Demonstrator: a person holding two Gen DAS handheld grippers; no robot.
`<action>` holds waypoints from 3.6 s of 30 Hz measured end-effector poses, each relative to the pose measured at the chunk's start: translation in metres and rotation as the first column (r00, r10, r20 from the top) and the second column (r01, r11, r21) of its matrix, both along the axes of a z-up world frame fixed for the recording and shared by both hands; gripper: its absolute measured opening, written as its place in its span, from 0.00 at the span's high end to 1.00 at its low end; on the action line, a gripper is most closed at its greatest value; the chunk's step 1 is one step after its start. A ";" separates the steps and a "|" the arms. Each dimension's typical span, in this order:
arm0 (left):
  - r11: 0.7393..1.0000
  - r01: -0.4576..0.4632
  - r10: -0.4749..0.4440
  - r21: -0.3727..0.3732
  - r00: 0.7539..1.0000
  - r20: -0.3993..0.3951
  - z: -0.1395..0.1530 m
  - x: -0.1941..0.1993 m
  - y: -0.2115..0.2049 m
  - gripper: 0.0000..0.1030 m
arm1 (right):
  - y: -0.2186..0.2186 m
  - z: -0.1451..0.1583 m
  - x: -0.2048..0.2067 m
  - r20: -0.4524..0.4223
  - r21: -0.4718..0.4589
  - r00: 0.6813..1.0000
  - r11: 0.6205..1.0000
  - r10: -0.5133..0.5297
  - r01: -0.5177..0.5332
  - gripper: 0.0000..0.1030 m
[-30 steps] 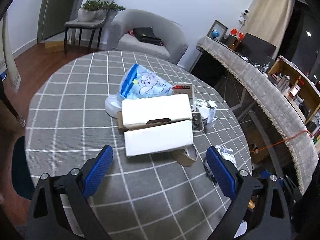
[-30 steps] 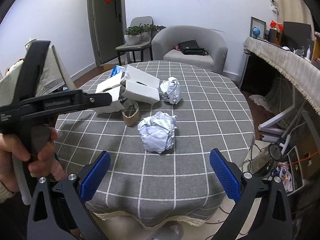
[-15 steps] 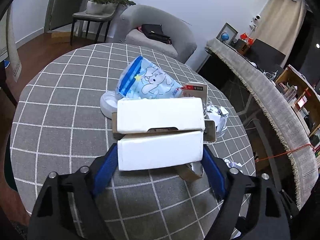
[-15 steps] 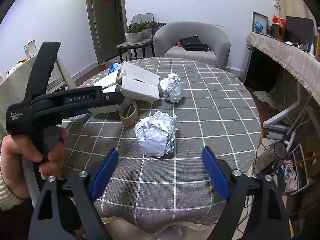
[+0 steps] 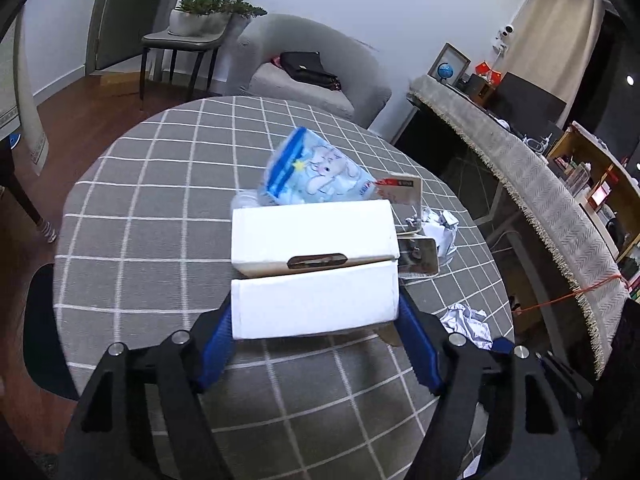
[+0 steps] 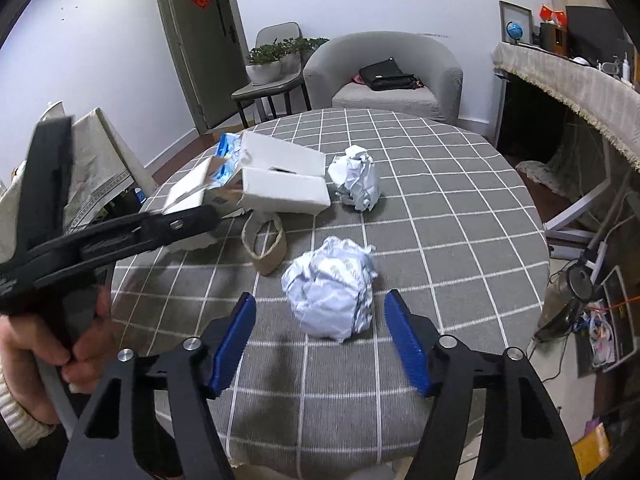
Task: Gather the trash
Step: 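Grasp the crumpled foil ball with the right gripper while the left gripper lifts the box, then carry the box over the teal bin and open the left gripper while the right gripper carries the foil ball, then lower the foil ball into the teal bin and open the right gripper, then move both grippers back over the table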
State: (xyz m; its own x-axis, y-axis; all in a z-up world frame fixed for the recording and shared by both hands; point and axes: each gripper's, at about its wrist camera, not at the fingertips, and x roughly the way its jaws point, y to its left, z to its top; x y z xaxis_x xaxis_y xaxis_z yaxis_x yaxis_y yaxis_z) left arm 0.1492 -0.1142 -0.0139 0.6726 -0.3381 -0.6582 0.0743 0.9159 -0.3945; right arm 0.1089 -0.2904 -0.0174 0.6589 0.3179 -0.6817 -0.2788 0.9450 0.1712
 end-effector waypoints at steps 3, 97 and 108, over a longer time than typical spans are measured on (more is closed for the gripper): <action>1.000 -0.006 0.006 -0.008 1.000 0.018 0.007 -0.005 0.010 0.27 | 0.000 0.000 0.009 -0.010 0.005 1.000 1.000 -0.006 0.006 0.38; 0.885 -0.448 0.456 0.128 0.890 -0.035 0.068 -0.185 0.419 0.47 | 0.448 -0.217 0.091 -0.568 -0.130 0.775 0.899 0.278 -0.417 0.43; 0.885 -0.441 0.442 0.151 0.897 0.028 0.106 -0.188 0.405 0.31 | 0.440 -0.154 0.078 -0.457 -0.071 0.817 0.901 0.353 -0.429 0.34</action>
State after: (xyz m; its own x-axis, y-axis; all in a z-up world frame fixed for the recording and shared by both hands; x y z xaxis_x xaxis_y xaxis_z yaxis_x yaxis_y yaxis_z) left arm -0.0386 0.2904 0.0922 0.7246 0.0951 -0.6826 -0.3535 0.9015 -0.2497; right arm 0.1867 0.1500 -0.1714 0.1384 0.3457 -0.9281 -0.5665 0.7963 0.2121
